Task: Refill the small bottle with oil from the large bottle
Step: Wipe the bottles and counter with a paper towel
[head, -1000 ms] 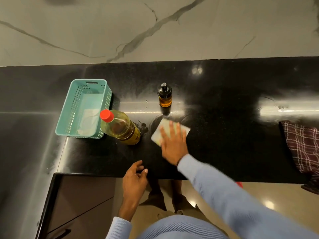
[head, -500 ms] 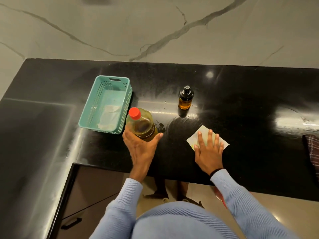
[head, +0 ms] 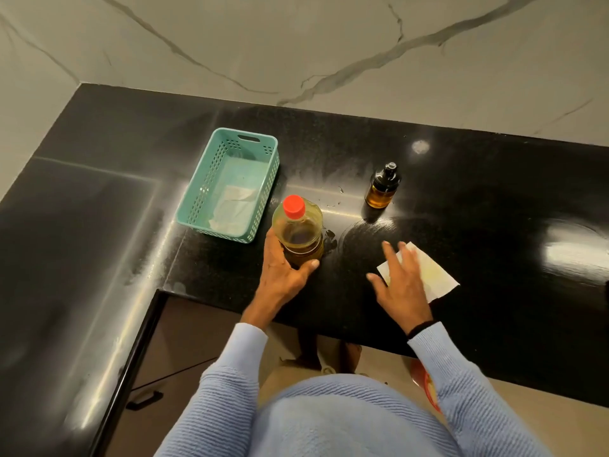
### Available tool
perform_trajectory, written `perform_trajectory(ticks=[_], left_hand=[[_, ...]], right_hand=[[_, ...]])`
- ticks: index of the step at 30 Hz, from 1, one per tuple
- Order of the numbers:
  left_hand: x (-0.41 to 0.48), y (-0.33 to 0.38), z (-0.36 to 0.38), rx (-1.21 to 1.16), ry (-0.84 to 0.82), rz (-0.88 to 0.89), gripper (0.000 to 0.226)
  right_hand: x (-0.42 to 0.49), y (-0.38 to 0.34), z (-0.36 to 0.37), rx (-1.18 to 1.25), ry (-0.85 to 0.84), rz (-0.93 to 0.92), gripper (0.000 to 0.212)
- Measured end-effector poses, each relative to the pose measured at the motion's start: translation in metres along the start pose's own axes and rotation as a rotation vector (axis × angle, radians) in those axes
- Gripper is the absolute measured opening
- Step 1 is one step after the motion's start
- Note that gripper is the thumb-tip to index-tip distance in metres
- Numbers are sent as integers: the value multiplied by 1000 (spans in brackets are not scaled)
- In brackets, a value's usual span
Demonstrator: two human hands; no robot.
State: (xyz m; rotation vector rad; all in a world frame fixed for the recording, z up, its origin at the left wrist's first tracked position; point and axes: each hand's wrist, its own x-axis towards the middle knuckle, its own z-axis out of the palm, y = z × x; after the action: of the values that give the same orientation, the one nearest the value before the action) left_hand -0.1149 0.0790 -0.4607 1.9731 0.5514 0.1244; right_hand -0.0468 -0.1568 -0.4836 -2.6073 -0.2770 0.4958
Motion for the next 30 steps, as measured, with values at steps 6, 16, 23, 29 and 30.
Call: perform_trajectory(ticks=[6,16,23,29,30], left_hand=[[16,8,-40,-18,-109,32,67],[-15,15,-63,-144,-53,-1,62],[-53,1,-109,-107,-4,-22,74],[-63,2,-130,-67,66,-59,62],[-63,3,-130,-54,68,-57,60]], right_hand=[[25,-91,-8,412,-230,-296,80],[12,-122,7,565,-240,-274,73],[-22,-167,25,569,-293,-374,72],[-23,-190,37,505,-270,-445,69],[-22,-191,38,499,-268,-450,68]])
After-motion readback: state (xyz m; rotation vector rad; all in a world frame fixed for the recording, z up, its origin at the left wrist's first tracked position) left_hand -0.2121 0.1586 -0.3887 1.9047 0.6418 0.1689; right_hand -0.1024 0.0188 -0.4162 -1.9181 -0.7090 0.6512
